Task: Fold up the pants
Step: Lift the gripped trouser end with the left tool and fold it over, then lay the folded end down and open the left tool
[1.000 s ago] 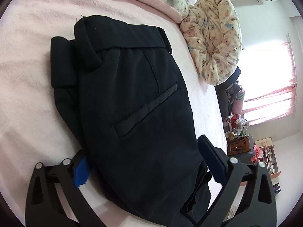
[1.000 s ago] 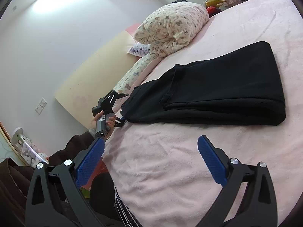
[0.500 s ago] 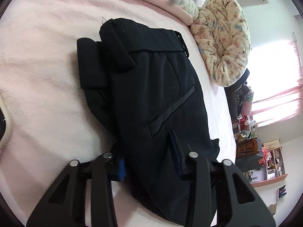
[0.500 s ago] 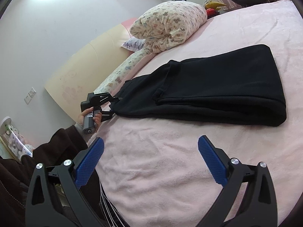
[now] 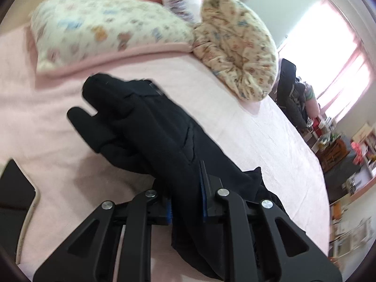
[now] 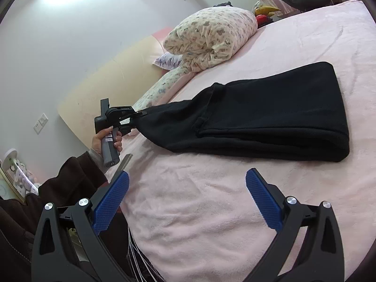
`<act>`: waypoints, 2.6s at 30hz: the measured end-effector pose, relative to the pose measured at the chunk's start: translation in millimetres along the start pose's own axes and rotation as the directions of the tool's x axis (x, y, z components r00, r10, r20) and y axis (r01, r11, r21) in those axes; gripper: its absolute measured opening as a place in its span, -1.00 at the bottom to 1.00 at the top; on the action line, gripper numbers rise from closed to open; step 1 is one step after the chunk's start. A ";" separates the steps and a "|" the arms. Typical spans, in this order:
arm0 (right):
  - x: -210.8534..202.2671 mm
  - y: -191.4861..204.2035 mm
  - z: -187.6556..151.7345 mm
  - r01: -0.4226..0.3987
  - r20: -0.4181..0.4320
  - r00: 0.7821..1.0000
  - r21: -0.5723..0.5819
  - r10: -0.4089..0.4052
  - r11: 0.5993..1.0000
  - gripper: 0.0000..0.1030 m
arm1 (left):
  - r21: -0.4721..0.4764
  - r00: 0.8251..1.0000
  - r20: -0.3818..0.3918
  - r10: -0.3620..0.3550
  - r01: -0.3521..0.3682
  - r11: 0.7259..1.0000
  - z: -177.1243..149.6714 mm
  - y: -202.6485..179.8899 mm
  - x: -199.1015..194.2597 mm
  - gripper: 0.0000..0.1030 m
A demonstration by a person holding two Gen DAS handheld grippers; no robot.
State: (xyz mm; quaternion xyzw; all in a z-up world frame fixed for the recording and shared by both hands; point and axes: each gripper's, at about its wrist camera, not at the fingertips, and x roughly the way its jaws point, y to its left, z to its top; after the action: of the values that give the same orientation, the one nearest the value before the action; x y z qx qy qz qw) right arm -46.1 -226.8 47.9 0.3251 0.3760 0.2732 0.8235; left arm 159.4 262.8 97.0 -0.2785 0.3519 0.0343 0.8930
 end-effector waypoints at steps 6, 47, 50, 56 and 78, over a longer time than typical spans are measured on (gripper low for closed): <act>-19.3 -5.8 8.5 -0.025 0.070 0.997 0.046 0.022 0.999 0.97 | 0.071 0.999 0.024 0.048 -0.049 0.996 3.7 -37.0 -11.1 -0.69; -133.8 -72.8 30.9 0.036 0.476 0.856 0.335 -0.202 0.942 0.97 | 0.930 0.999 -0.043 -0.006 0.042 0.365 -338.7 -290.0 3.3 -0.66; -132.0 -70.6 30.7 0.057 0.472 0.855 0.326 -0.214 0.944 0.97 | 0.938 1.000 -0.005 0.002 0.004 0.346 -349.0 -287.9 4.8 -0.63; -129.0 -65.8 32.9 0.076 0.483 0.851 0.271 -0.204 0.960 0.97 | 0.910 0.995 -0.068 -0.074 0.093 0.404 -342.9 -276.6 -17.0 0.51; -14.7 -34.2 33.9 0.260 0.139 0.955 0.042 -0.264 0.965 0.53 | 0.638 1.000 0.015 -0.003 -0.008 0.770 -249.2 -205.0 -21.3 0.94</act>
State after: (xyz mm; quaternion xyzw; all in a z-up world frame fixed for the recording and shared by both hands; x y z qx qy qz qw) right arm -20.4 -270.0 46.2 0.3007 0.3588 0.1332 0.8735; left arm 44.3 -37.0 58.9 0.0419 0.3362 -0.0838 0.9371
